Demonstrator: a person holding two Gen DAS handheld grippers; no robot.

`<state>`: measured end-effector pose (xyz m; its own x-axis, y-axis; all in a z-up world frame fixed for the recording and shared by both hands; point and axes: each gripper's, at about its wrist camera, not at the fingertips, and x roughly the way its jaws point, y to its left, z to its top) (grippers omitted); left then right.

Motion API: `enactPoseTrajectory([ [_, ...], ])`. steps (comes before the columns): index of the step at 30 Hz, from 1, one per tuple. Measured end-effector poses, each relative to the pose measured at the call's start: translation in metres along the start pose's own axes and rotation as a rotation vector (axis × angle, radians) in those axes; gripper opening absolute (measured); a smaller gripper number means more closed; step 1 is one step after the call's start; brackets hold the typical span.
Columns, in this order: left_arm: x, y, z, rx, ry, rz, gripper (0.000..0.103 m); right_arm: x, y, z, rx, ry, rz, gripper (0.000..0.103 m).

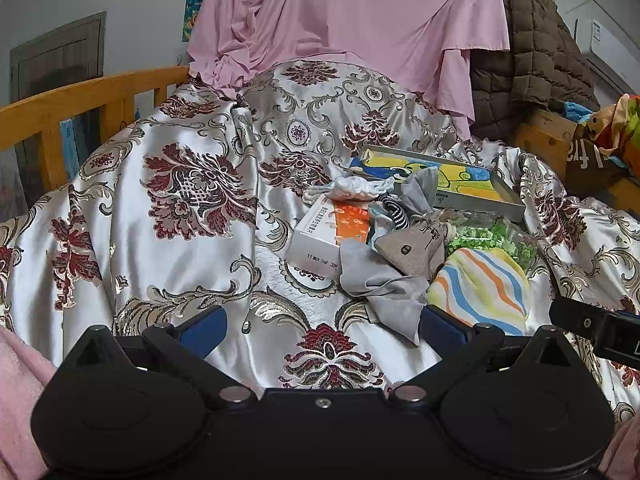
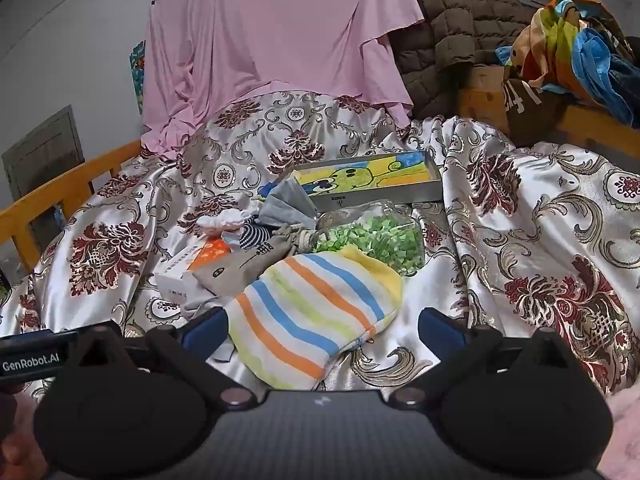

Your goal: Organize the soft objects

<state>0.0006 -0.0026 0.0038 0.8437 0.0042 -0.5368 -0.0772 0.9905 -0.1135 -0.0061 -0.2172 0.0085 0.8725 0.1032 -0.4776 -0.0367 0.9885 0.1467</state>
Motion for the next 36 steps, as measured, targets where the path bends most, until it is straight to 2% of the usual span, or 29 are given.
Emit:
enactPoseTrajectory([
  [36,0.0008,0.0002,-0.0029,0.002,-0.001,-0.001,0.102,0.0023,0.0013,-0.0029,-0.001,0.01,0.0,0.103],
])
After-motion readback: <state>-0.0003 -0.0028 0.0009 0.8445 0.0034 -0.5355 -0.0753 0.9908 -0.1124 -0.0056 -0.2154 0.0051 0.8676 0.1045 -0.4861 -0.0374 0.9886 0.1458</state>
